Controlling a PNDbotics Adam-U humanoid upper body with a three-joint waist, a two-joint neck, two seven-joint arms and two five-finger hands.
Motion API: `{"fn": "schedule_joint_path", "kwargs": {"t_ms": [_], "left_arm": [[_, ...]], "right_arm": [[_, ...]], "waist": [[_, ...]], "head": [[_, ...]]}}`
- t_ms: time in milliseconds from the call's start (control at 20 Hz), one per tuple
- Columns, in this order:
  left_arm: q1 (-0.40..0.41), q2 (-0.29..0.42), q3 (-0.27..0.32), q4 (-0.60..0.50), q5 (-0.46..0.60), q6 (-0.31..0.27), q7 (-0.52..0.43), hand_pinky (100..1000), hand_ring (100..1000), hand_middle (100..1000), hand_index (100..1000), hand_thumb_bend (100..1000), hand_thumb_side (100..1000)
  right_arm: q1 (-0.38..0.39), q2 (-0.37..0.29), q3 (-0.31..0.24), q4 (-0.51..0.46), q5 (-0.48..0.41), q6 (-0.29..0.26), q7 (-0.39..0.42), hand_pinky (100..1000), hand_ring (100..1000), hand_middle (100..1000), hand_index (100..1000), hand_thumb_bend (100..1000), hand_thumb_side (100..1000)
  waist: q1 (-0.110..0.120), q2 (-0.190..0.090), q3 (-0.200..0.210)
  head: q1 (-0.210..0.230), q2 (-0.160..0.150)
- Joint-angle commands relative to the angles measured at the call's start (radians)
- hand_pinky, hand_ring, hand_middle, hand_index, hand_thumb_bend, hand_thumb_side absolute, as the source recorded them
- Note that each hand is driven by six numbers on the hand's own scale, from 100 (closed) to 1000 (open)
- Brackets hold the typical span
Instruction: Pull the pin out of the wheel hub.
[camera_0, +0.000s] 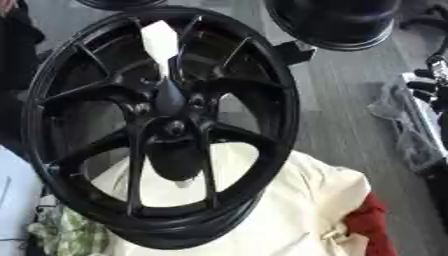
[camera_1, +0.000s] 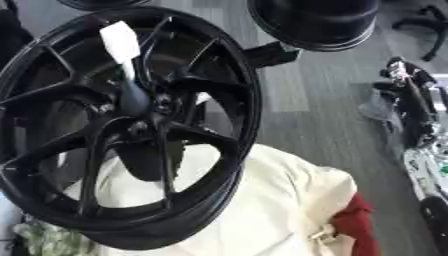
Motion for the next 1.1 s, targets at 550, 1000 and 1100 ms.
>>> {"fn": "schedule_joint_path", "kwargs": {"t_ms": [550,1000,1100], "left_arm": [[0.174,0.006,0.109,0.17,-0.233,0.048,0.062,905,819,775,893,985,521],[0.173,-0.021,0.121,0.12,-0.236,0.098,0.213,859,759,697,806,593,559],[0.173,-0.044,0.124,0.084,-0.162,0.126,0.328,863,745,682,801,525,569]], "right_arm": [[-0.003,-0.009,-0.026,-0.004,-0.001,-0.008,-0.02,855,721,714,824,100,615],[-0.004,-0.008,-0.029,-0.004,-0.002,-0.009,-0.023,856,721,714,824,100,611],[-0.007,-0.008,-0.029,-0.005,-0.001,-0.009,-0.023,856,721,714,824,100,610]], "waist": [[0.0,-0.022,0.018],[0.003,-0.022,0.013],[0.003,-0.021,0.012]], "head": [[-0.029,-0.024],[-0.026,-0.026],[-0.022,-0.022]]}}
